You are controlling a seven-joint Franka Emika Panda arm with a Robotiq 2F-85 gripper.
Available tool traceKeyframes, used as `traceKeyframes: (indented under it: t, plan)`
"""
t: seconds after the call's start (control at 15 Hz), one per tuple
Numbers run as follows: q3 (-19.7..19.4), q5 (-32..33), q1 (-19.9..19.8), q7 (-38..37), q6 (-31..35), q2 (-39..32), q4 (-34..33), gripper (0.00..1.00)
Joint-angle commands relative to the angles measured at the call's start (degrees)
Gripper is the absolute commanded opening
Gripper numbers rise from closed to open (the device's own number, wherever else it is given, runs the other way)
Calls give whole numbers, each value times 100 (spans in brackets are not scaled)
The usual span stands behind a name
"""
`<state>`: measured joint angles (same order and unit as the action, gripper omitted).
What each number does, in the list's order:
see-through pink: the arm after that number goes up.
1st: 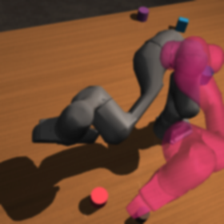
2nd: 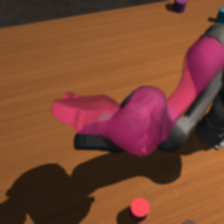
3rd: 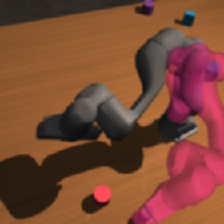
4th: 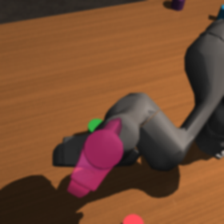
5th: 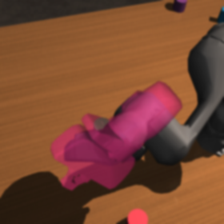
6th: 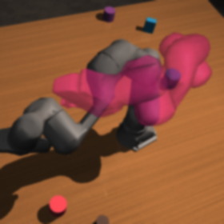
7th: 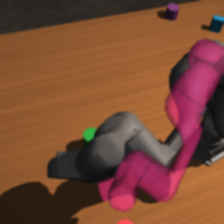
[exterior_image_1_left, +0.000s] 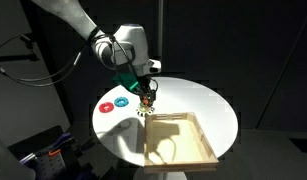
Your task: Move the black and white item to the wooden tray
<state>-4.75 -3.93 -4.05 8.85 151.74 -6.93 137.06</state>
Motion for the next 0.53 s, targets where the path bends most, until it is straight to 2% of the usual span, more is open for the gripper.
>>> traceKeyframes:
  t: [0.0,0.07,0.13,0.27,0.47]
  plan:
    - [-127,394,-79,-407,42,-65,-97,91]
    - [-149,447,-86,-470,35,-69,-99,92]
    - [-147,431,-91,-482,-16,-57,-98,99]
    - [-132,386,-87,-480,-88,-29,-99,100]
    - [34,-140,-131,-75,-518,66,-137,100]
